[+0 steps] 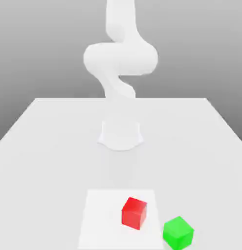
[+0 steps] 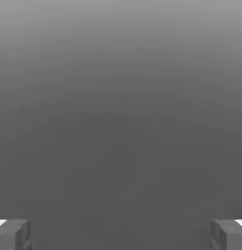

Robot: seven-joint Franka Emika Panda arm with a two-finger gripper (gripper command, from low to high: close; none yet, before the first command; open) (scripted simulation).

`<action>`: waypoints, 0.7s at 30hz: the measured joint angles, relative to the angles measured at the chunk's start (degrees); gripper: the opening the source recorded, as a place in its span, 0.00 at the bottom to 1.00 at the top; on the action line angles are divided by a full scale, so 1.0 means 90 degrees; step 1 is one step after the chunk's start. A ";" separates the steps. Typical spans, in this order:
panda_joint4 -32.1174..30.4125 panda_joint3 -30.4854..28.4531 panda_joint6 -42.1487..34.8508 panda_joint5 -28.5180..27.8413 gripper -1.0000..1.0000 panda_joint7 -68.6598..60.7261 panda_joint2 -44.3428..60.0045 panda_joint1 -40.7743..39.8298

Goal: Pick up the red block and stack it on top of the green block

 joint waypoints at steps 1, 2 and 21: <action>-0.0105 0.0069 0.0129 -0.0006 0.50 0.0148 0.0251 -0.0049; -0.0206 0.0133 0.0252 -0.0016 0.50 0.0292 0.0492 -0.0093; -0.2029 0.0847 0.2515 -0.0246 0.50 0.2938 0.4884 -0.0417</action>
